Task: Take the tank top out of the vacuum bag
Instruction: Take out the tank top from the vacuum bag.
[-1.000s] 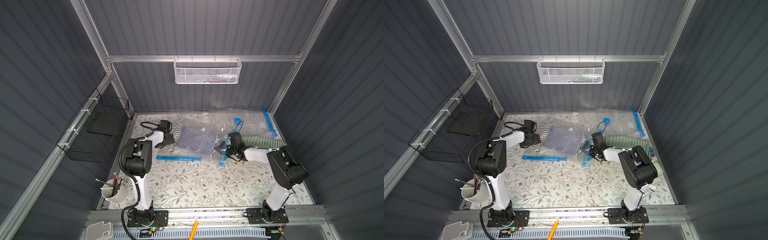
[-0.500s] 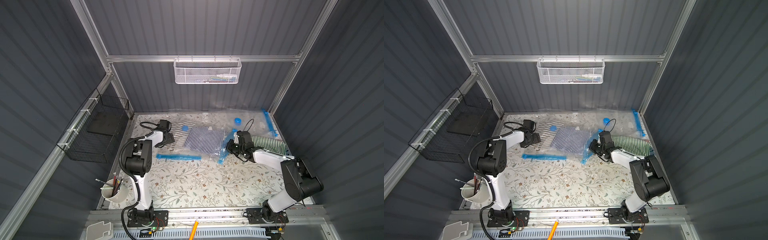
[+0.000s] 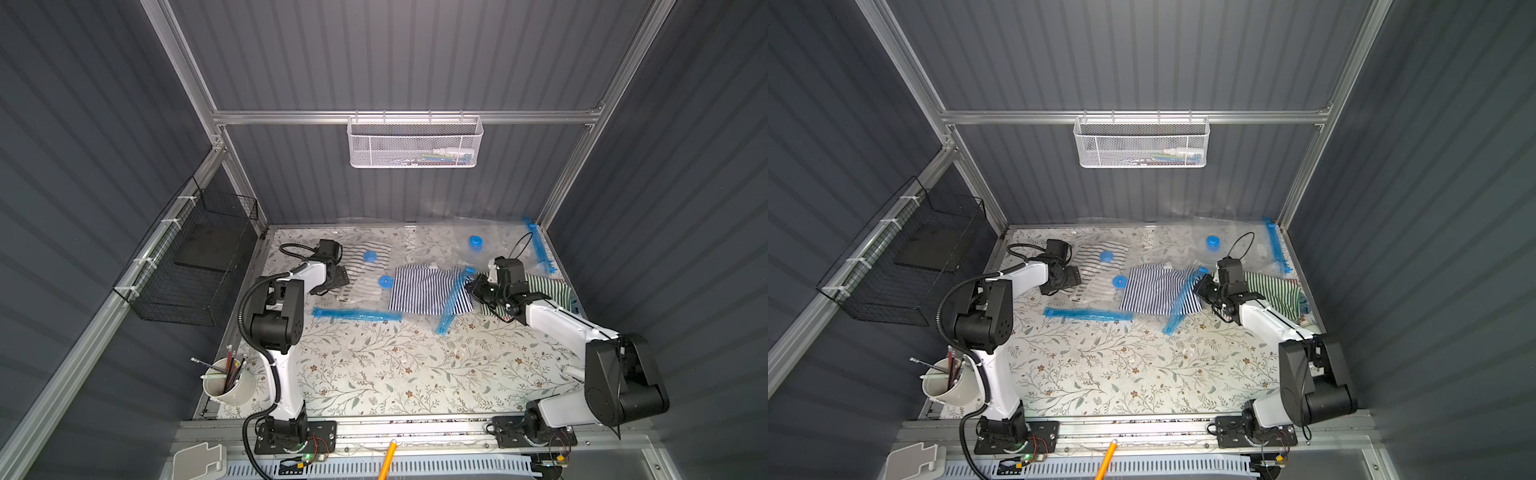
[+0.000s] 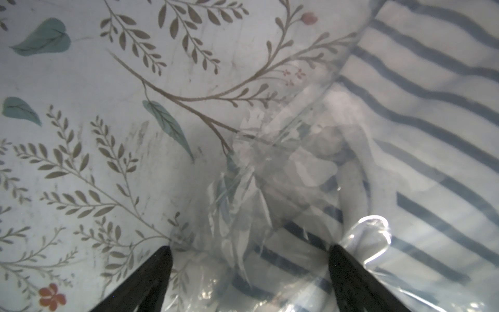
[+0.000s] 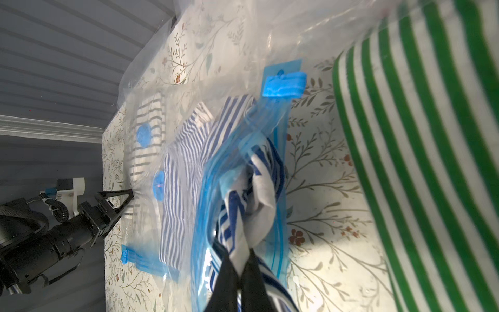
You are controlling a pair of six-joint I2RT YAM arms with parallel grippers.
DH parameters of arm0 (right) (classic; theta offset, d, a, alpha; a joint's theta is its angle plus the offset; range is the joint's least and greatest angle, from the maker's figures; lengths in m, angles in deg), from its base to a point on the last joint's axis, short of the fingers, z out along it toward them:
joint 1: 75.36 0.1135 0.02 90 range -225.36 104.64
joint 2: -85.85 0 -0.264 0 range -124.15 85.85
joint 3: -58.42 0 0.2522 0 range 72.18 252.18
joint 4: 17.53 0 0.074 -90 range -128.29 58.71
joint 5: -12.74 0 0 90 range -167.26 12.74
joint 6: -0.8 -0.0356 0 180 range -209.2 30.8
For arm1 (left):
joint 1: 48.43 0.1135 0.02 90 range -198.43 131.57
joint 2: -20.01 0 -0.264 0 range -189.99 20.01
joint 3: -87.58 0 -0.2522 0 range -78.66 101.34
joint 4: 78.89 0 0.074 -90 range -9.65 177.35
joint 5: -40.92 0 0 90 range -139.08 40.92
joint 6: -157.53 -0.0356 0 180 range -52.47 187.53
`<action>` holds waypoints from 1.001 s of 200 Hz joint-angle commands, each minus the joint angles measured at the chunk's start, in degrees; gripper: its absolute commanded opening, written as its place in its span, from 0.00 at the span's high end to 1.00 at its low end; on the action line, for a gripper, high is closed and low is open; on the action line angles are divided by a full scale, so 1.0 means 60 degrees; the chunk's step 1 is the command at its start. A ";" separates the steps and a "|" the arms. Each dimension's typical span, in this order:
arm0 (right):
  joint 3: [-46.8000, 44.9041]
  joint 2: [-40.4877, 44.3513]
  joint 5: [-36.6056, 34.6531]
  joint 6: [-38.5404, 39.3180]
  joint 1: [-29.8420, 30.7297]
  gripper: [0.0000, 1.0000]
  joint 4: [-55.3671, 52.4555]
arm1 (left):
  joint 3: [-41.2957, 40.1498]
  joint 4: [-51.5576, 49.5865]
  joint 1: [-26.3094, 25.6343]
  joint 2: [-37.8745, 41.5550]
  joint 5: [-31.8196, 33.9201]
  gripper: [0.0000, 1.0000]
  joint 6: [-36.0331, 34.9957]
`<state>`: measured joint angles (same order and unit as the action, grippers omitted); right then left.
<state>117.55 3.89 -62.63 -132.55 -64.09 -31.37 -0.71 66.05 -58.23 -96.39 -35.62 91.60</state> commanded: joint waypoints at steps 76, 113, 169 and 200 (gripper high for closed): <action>0.0263 0.0454 -0.0247 0.0931 -0.0880 1.00 -0.0953 | -0.0206 -0.0740 0.0118 -0.0749 -0.0125 0.09 -0.0072; 0.0727 0.0250 0.0286 0.1334 -0.1189 1.00 -0.1441 | -0.0170 -0.0676 0.0110 -0.0810 -0.0300 0.09 -0.0090; 0.0936 0.0720 0.0082 0.2048 -0.2271 1.00 -0.2061 | -0.0221 -0.0673 0.0110 -0.0768 -0.0324 0.09 -0.0161; 0.1445 0.0761 0.0373 0.2132 -0.2405 1.00 -0.2531 | -0.0109 -0.0655 0.0112 -0.0880 -0.0376 0.09 -0.0160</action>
<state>123.01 7.19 -60.81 -121.51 -78.23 -44.68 0.04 66.22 -58.12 -97.00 -36.04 91.19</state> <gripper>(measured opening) 0.049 0.911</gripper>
